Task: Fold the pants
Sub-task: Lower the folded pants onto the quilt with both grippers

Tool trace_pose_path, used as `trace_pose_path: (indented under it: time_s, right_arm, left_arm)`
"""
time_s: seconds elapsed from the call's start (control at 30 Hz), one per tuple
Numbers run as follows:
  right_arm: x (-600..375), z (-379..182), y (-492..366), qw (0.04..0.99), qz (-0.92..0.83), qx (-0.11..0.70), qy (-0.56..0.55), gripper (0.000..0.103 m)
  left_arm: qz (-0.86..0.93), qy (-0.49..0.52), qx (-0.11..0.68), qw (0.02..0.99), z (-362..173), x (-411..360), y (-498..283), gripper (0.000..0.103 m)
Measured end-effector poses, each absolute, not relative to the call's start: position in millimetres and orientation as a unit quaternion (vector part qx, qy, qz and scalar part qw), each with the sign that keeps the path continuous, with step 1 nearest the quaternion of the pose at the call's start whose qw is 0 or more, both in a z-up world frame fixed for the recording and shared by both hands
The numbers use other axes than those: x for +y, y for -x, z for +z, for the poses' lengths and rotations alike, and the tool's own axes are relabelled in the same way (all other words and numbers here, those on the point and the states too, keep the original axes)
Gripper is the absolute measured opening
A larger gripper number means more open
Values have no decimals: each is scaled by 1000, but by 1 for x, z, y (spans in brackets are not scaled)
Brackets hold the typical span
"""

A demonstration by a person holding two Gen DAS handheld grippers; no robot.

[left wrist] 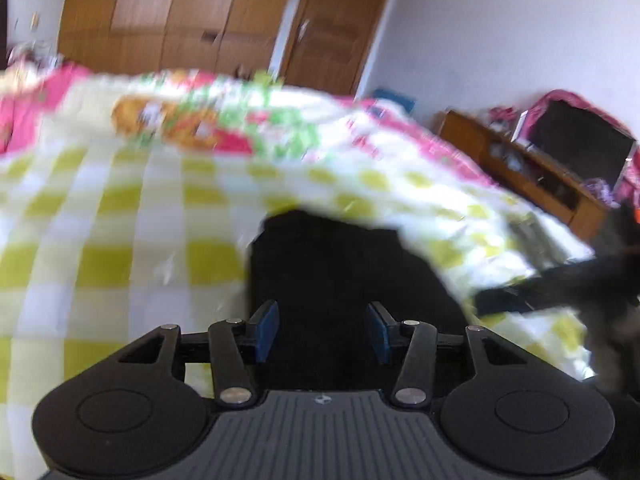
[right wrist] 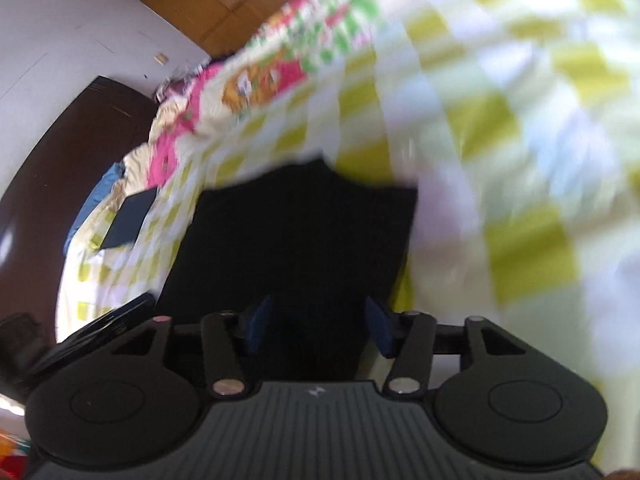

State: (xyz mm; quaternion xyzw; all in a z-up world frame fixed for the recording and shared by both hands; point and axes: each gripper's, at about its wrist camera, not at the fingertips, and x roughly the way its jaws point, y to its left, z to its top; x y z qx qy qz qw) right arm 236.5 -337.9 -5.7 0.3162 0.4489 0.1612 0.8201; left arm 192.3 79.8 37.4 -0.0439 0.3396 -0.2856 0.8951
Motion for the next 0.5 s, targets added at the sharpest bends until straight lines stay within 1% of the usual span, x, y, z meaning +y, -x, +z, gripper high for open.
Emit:
trace_pose_path:
  time_s: [0.07,0.13,0.17,0.27,0.43,0.5]
  right_arm:
    - [-327,-17,-240,814,167,464,-307,56]
    - [-320,-21,-251,817,176,465,-294,55]
    - [-319,-22,-260,816,179,465,-293,53]
    - [-325,-25,-290,815,183,473,-282,47]
    - [-337,-13,-329,843,165,466,-212,47]
    - [-338,-6,-335,860,155,455,-171,50]
  left_arm:
    - [-267,22,359,894,20,77,-196,62]
    - [-276,57,383,880,5,81,-191,62]
    - [-283,76,391,873,-2,79,-187,62]
    - [-285,81,395,870,-8,69,-173,62]
    - [-307,82,402,859,-1,35,-184,62]
    - [-310,89,414,851,-2,21,-192,62]
